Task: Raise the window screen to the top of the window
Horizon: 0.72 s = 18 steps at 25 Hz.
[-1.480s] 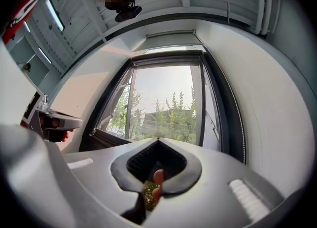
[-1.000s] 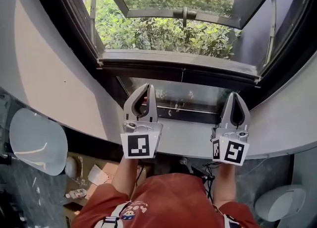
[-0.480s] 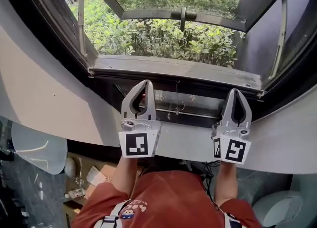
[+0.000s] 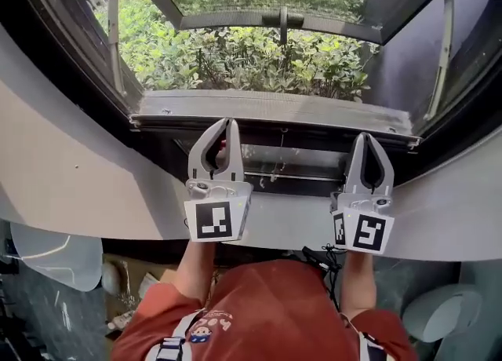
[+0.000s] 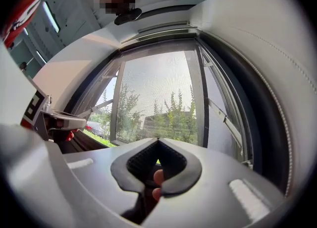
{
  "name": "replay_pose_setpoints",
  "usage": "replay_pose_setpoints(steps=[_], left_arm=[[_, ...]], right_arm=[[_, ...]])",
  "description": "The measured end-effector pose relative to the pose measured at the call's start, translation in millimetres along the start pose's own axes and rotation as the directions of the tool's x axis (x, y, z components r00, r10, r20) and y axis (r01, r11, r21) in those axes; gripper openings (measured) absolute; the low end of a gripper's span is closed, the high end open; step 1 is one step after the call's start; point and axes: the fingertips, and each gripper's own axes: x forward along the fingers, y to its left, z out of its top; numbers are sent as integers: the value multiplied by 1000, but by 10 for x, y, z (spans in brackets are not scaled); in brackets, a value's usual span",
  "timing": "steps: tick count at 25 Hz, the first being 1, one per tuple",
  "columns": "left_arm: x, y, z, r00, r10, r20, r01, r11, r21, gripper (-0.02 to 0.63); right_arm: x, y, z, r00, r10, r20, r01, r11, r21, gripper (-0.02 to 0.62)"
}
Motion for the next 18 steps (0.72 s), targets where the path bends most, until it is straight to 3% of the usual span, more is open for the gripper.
replay_pose_setpoints(steps=[8,11,12,13,16,18], left_arm=[[10,32,-91,1000,-22,-23,22,1000,18,6],[17,-15,-122,997,-63,-44,66,996,65,7],[14,-32,-124,996,-73,-48,77,993,84,11],[5,-46,-134,995,-81,-58,87,990,110,19],[-40,-101,-212,985,-124,-117,150,957,249,46],[-63,-150,-296,977,-155,-145,195,925,325,73]], right_arm=[[3,19,-24,1000,-1,-5,1,998,-61,11],[8,87,-1,999,48,8,-47,991,-122,19],[13,119,6,997,73,5,-72,987,-141,66],[20,150,16,995,95,2,-94,983,-160,68],[36,259,38,986,167,-10,-165,957,-241,75],[39,347,-15,974,221,-53,-227,922,-315,89]])
